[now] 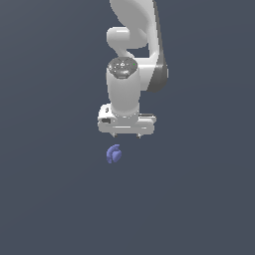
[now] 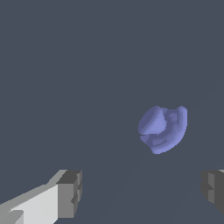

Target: Pick up the object and move it to a goal position.

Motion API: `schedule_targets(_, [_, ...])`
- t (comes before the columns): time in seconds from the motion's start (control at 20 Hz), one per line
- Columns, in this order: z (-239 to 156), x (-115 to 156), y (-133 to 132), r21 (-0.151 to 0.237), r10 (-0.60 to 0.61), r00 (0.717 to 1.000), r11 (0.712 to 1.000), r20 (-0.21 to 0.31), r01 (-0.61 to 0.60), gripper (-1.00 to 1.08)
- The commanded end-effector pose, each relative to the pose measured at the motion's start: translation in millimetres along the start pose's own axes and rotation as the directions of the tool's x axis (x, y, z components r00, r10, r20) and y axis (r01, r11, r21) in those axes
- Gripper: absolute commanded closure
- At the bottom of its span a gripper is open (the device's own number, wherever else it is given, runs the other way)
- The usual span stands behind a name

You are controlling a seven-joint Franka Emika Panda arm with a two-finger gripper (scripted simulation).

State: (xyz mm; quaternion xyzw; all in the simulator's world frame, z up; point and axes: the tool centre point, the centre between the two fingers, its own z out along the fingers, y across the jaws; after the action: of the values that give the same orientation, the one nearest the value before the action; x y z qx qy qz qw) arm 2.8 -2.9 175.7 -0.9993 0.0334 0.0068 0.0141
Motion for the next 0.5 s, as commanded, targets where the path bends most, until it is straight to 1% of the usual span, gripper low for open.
schedule_targets(0.0, [1,0,1,0.0,0.003,1.0,1.0,0.001,-0.003,-0.92])
schedule_targets(0.2, [3,1,3,0.0,0.029,1.0,1.0,0.0,-0.029,-0.92])
schedule_targets(0.45, [11,4,10,-0.001,0.099,0.995,0.995,-0.001,-0.099,-0.92])
